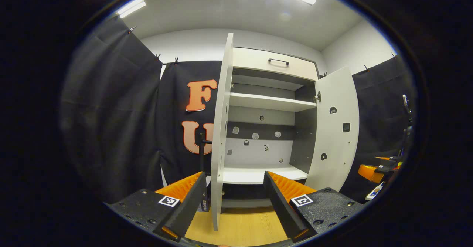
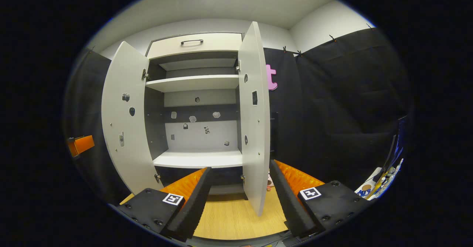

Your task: Open the right door of the double-door shoe cabinet with the right hand, and open the left door with the left hand.

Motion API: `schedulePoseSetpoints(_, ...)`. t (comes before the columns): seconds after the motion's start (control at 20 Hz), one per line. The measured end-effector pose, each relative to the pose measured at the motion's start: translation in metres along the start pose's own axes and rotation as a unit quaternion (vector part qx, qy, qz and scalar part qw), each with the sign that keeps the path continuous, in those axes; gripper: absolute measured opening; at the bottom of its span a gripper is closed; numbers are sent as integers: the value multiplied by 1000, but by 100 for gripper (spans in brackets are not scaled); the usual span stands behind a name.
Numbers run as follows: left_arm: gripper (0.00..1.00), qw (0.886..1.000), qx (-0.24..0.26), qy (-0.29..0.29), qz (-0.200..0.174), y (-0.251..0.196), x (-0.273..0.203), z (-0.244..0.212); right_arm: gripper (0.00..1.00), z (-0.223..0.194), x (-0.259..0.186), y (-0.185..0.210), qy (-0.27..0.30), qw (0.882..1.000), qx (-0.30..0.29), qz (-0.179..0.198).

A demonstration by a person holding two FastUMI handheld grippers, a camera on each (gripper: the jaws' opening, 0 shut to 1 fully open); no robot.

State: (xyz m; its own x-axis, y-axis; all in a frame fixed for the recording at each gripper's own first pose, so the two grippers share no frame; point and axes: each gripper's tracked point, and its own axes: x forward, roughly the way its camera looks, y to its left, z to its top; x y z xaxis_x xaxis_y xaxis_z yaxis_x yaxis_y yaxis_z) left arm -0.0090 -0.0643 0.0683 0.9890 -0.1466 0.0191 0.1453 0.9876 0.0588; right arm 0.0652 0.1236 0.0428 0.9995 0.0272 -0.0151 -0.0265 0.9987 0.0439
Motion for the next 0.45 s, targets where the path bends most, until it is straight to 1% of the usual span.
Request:
schedulePoseSetpoints(0.1,96,1000,-5,-13,-26,-9,2,2,89,-3,-1,1,-2,1000,-1,-7)
schedulePoseSetpoints(0.15,94,999,-6,-14,-36,-12,4,1,89,-4,-2,1,0,1000,-2,-11)
schedulePoseSetpoints(0.3,94,998,-8,-14,-68,-25,10,-4,89,-6,-3,-2,2,1000,0,-22)
schedulePoseSetpoints(0.35,94,996,-13,-17,-84,-34,13,-6,89,-6,-4,-2,0,1000,2,-21)
schedulePoseSetpoints(0.4,94,994,-20,-19,-106,-46,15,-9,98,-8,-5,-5,-2,1000,6,-22)
schedulePoseSetpoints(0.45,93,991,-27,-16,-132,-62,18,-14,89,-10,-6,-12,-1,1000,10,-28)
